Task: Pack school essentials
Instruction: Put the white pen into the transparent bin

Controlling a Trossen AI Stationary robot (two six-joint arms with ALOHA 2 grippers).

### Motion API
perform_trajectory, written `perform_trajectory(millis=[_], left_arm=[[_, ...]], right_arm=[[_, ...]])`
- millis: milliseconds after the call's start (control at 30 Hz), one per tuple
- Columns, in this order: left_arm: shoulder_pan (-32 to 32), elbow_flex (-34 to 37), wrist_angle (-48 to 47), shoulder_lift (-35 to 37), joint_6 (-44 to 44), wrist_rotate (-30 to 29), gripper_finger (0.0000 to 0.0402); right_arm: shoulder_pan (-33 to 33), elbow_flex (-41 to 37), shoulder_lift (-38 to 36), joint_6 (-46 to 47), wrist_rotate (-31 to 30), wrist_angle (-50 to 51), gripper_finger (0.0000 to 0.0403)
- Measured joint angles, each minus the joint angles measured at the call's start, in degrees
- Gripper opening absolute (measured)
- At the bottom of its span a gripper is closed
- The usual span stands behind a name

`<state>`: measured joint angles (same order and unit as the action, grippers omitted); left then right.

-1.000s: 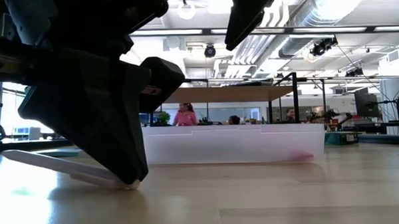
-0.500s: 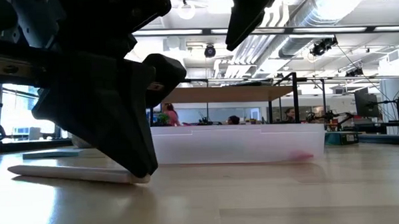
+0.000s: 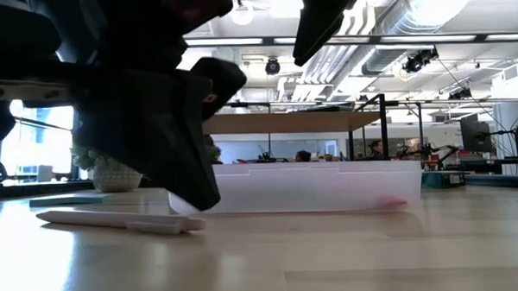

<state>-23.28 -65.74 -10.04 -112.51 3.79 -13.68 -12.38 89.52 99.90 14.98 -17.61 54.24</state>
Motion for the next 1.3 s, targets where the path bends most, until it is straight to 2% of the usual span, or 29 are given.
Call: perform_trajectory(millis=[333,667,967,1300], left_arm=[[-1.5,-4.1,-13.0,0.3,-1.7,-5.9,0.0],[-6.4,-3.3,-25.4,8.9,-11.1,-7.1,0.0],[-10.8,7.5,-23.4,16.1,-20.5,-6.5,0.0],[-11.5,17.2,-15.0,22.3,-21.7,-5.0,0.0]], right_arm=[[-0.2,0.0,0.0,0.4,1.1,0.3,0.02],[-2.7,0.0,0.0,6.1,4.4,-1.0,0.02],[-7.3,0.0,2.8,12.2,4.8,-8.5,0.02],[-10.3,0.0,9.3,12.1,4.6,-24.8,0.02]])
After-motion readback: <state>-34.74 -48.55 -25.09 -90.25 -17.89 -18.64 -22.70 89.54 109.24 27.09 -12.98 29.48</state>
